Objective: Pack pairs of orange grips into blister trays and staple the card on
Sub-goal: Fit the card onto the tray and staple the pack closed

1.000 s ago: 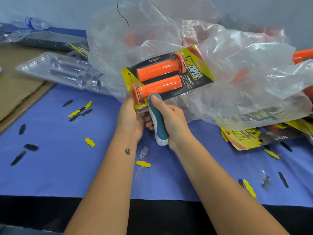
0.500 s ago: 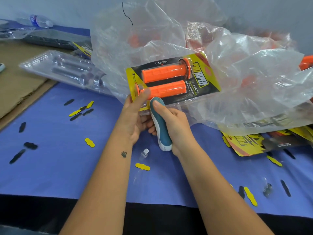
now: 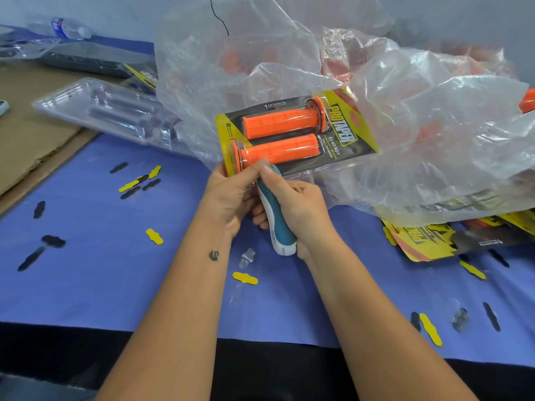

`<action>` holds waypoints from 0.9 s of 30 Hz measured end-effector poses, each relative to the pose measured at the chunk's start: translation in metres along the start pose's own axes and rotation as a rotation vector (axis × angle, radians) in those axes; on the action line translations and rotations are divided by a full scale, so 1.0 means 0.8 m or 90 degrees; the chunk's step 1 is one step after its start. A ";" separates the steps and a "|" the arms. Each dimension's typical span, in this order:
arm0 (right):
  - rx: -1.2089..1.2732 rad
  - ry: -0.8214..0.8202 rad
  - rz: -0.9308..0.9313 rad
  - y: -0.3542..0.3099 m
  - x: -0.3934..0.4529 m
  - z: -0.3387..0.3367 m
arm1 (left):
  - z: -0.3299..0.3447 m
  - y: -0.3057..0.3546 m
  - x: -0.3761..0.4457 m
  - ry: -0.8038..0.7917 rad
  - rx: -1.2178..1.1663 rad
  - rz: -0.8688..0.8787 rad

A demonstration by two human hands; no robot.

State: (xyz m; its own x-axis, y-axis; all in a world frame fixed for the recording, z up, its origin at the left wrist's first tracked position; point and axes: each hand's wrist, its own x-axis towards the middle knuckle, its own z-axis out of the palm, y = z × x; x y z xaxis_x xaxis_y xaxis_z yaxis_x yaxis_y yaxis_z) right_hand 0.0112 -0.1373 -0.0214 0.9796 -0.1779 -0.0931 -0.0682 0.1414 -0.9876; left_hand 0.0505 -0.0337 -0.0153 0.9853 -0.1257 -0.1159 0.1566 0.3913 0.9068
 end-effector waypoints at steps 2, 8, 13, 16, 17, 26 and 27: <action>0.003 0.005 0.003 -0.001 -0.001 0.001 | 0.001 -0.001 0.001 0.011 -0.006 0.005; 0.036 0.021 -0.019 0.000 0.000 0.001 | 0.008 -0.009 -0.002 0.037 -0.024 0.012; 0.044 0.036 -0.047 0.003 0.001 0.000 | 0.023 -0.015 -0.010 0.027 -0.083 -0.020; 0.009 0.016 -0.039 0.002 -0.003 0.000 | 0.022 -0.015 -0.008 0.012 -0.085 -0.037; 0.010 0.011 -0.037 0.002 -0.003 -0.001 | 0.020 -0.014 -0.008 0.008 -0.094 -0.029; 0.057 0.016 -0.069 0.004 -0.004 -0.009 | 0.009 -0.008 -0.002 -0.013 -0.181 0.065; 0.062 0.019 -0.069 0.004 -0.004 -0.009 | 0.011 -0.012 -0.002 -0.003 -0.102 0.084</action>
State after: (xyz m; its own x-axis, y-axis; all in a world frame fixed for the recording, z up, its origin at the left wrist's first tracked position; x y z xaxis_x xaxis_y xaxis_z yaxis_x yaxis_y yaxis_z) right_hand 0.0061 -0.1437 -0.0250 0.9743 -0.2253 0.0082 0.0574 0.2130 -0.9754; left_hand 0.0466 -0.0449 -0.0201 0.9977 -0.0678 0.0025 0.0349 0.5443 0.8382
